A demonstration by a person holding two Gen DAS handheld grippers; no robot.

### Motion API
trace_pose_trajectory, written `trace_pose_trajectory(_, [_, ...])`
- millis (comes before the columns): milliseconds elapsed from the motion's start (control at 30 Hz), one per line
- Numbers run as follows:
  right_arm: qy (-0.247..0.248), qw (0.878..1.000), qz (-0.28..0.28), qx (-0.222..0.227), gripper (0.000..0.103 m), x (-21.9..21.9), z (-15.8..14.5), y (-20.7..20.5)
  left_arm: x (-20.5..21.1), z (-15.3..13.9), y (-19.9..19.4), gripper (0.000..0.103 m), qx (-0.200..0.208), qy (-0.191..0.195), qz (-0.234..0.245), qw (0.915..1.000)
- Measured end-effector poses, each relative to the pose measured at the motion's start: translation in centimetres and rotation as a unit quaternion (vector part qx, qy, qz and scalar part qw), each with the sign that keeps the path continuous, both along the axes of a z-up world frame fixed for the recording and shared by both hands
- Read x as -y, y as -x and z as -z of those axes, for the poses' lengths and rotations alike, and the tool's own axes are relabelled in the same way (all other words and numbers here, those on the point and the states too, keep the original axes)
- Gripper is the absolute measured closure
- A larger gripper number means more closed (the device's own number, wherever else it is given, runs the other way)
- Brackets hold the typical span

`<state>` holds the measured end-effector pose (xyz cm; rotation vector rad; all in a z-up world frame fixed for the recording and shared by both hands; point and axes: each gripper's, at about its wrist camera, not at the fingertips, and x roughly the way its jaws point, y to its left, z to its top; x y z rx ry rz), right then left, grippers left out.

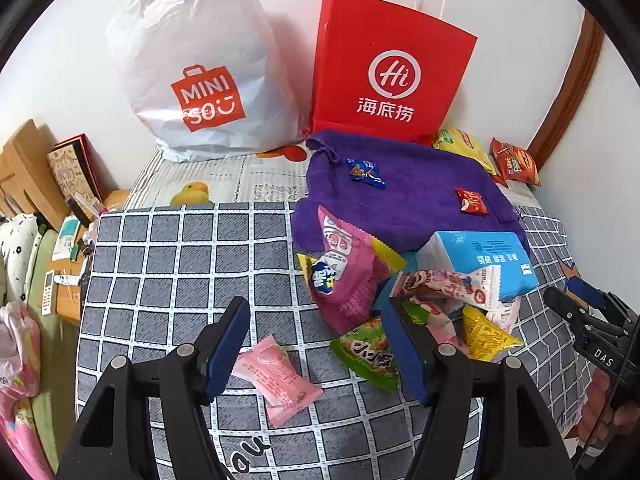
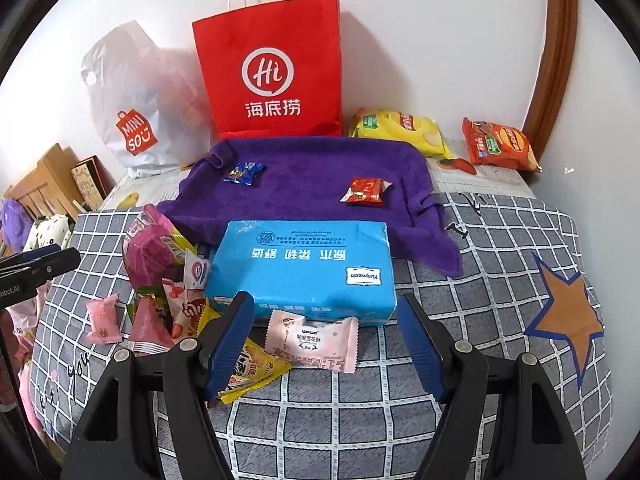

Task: Organize snacks
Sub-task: 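Move left tool to the pink candy packet while right tool approaches the pink-white cake packet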

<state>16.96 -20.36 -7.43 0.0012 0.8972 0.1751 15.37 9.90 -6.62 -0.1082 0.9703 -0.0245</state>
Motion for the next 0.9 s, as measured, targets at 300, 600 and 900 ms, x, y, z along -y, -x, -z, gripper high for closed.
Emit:
trace_pose_trajectory(300, [-0.004, 1.000, 0.005, -0.010, 0.029, 0.4, 1.2, -0.5, -3.8, 1.5, 0.4, 0.037, -0.004, 0.021, -0.032, 0.9993])
trace_pose_trajectory(600, [-0.007, 1.000, 0.005, -0.026, 0.029, 0.9, 3.1, -1.3, -3.5, 5.2, -0.2, 0.037, -0.048, 0.017, -0.027, 0.9983])
trace_pose_trajectory(900, [-0.019, 0.999, 0.003, -0.038, 0.029, 1.6, 4.6, -1.2, -2.5, 9.5, 0.9, 0.037, -0.097, 0.020, -0.041, 0.9942])
